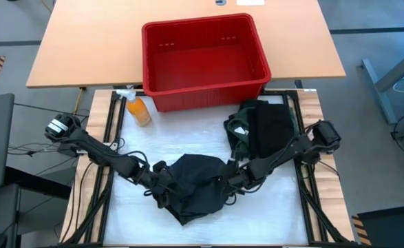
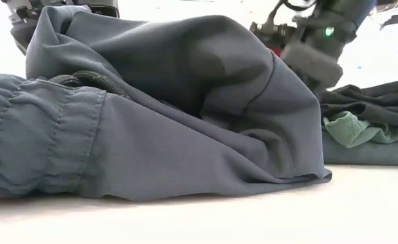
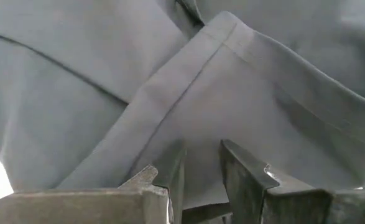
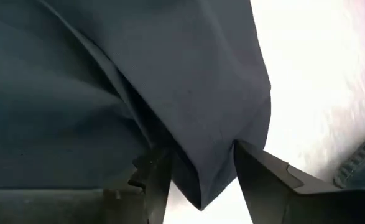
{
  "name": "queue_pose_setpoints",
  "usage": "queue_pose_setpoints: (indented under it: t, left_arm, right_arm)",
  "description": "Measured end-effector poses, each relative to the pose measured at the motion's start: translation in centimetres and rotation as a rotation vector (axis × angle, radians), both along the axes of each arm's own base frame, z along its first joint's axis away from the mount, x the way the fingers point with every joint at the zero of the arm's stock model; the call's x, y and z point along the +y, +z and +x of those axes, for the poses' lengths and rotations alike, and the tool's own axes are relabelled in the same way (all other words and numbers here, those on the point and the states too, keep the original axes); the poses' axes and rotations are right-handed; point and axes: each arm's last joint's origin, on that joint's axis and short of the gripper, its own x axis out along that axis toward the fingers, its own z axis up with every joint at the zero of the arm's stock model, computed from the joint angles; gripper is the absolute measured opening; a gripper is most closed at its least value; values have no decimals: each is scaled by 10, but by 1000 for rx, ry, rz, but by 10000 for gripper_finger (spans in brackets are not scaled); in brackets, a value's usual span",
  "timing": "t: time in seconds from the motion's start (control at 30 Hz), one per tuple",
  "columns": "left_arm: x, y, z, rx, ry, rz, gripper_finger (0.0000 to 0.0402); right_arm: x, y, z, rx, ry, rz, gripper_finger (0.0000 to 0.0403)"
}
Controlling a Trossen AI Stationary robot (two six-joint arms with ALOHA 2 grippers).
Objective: Fold laundry
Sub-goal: Fold the black shorts
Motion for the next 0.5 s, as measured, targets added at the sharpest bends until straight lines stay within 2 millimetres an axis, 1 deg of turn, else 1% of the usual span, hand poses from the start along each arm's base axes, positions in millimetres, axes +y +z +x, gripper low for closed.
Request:
queue_pose_setpoints:
  t: [0.07,0.1,0.17,0.27,0.3,0.37,0.43,0.5]
  left_arm:
    - [-2,0,-1,0,-4,-4,86]
    - [-4,0,-2,2,-6,-5,86]
    - [-8,0,-4,-4,-2,0,86]
    - [-16,3,-10,-26,14,20,86]
    - [-18,4,-12,-36,18,26,86]
    - [-24,7,-19,-59,24,44,86]
    - [-30,13,-23,-101,49,51,86]
    - [-34,17,-32,-127,62,72,86]
  right_arm:
    - [-3,-9,3,15,-28,-22,184]
    - [-4,-12,5,17,-41,-28,169]
    - [-9,-14,8,18,-72,-28,120]
    - [-13,-7,16,-1,-69,-4,31]
    - [-15,-4,19,-4,-57,6,21]
    - [-15,9,27,-40,-41,15,25]
    - [-13,27,36,-88,-10,12,34]
    - [-11,48,46,-144,29,2,34]
